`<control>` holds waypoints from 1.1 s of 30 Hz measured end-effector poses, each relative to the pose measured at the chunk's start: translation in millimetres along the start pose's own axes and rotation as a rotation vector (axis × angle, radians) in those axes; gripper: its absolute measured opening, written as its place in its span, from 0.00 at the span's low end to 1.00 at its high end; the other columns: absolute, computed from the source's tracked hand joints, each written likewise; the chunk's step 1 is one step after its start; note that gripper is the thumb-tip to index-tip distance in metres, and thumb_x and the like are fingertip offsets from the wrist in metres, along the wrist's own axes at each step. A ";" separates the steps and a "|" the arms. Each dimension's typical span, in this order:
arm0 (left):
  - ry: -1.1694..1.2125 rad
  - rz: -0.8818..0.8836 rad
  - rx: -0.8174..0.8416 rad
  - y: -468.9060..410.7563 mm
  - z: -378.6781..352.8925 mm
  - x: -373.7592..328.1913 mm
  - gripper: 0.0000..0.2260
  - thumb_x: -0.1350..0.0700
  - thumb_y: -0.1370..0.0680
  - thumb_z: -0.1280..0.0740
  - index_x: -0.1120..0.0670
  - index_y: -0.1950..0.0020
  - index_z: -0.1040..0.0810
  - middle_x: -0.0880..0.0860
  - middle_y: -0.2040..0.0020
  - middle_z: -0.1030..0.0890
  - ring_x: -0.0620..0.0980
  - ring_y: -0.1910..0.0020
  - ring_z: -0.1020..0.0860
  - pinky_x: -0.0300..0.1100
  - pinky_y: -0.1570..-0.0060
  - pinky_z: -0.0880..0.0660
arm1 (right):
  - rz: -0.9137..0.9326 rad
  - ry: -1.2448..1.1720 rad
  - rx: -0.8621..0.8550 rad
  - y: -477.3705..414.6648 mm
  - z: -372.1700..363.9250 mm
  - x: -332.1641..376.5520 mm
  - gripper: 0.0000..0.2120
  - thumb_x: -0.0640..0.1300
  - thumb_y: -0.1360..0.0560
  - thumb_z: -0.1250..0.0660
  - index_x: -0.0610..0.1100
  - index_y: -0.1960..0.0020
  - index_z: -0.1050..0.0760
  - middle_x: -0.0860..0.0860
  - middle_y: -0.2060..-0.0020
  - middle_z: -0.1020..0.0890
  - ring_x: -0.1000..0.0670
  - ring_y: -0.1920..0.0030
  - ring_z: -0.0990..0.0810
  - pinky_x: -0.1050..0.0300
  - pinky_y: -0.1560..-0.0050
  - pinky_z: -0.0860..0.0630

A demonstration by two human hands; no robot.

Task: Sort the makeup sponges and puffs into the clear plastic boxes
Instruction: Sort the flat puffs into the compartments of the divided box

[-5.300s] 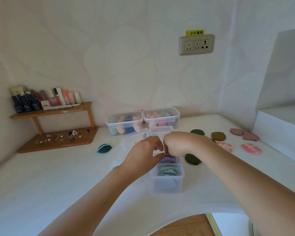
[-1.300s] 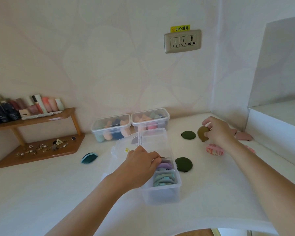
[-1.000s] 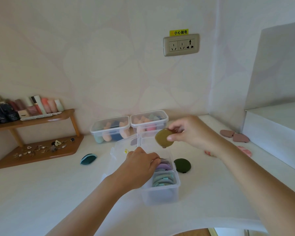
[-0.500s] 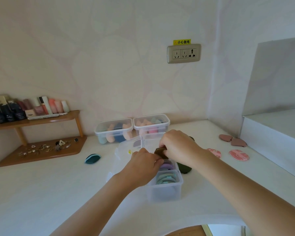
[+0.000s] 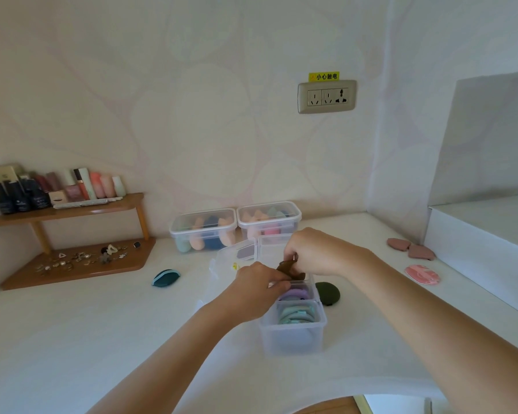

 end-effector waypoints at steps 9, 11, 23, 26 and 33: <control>-0.023 0.021 0.010 -0.5 -2.6 1.2 0.15 0.49 0.20 0.41 0.48 0.36 0.24 0.49 0.39 0.22 0.49 0.42 0.25 0.35 0.44 0.33 | -0.102 0.180 0.241 -2.8 -13.3 -4.6 0.14 0.36 0.23 0.43 0.43 0.66 0.34 0.49 0.68 0.33 0.52 0.69 0.36 0.61 0.70 0.39; -0.029 0.005 0.012 -0.3 -1.7 0.9 0.14 0.49 0.19 0.42 0.48 0.36 0.23 0.49 0.39 0.21 0.49 0.42 0.25 0.37 0.42 0.32 | -0.073 0.146 0.147 -2.4 -9.4 -1.9 0.15 0.35 0.23 0.41 0.44 0.68 0.35 0.49 0.70 0.33 0.52 0.70 0.36 0.62 0.71 0.40; 0.059 -0.085 0.128 -5.8 -7.2 7.8 0.14 0.50 0.19 0.42 0.42 0.35 0.25 0.45 0.38 0.22 0.47 0.40 0.26 0.46 0.36 0.29 | -0.010 -0.232 -0.148 1.7 -0.4 -14.3 0.05 0.41 0.25 0.34 0.46 0.52 0.19 0.51 0.57 0.19 0.54 0.60 0.22 0.65 0.63 0.28; 0.055 -0.106 0.162 -4.4 -8.0 4.0 0.15 0.51 0.19 0.42 0.42 0.34 0.26 0.45 0.36 0.24 0.47 0.38 0.28 0.46 0.35 0.31 | -0.026 -0.409 -0.077 -1.9 -6.1 -22.4 0.07 0.37 0.25 0.34 0.48 0.52 0.21 0.50 0.60 0.20 0.51 0.64 0.18 0.56 0.54 0.19; -0.018 -0.098 0.083 -3.0 -4.8 -1.4 0.14 0.51 0.19 0.42 0.41 0.36 0.25 0.45 0.37 0.23 0.49 0.38 0.28 0.50 0.32 0.37 | 0.011 -0.310 -0.080 1.3 -1.3 -12.5 0.05 0.39 0.27 0.32 0.46 0.53 0.21 0.50 0.61 0.20 0.51 0.64 0.20 0.54 0.55 0.21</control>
Point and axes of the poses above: each hand's wrist, its own y-axis away from the middle knuckle, its own z-axis out of the back of the hand, x = y × z, the point moved 8 cm from there along -y, towards the middle knuckle
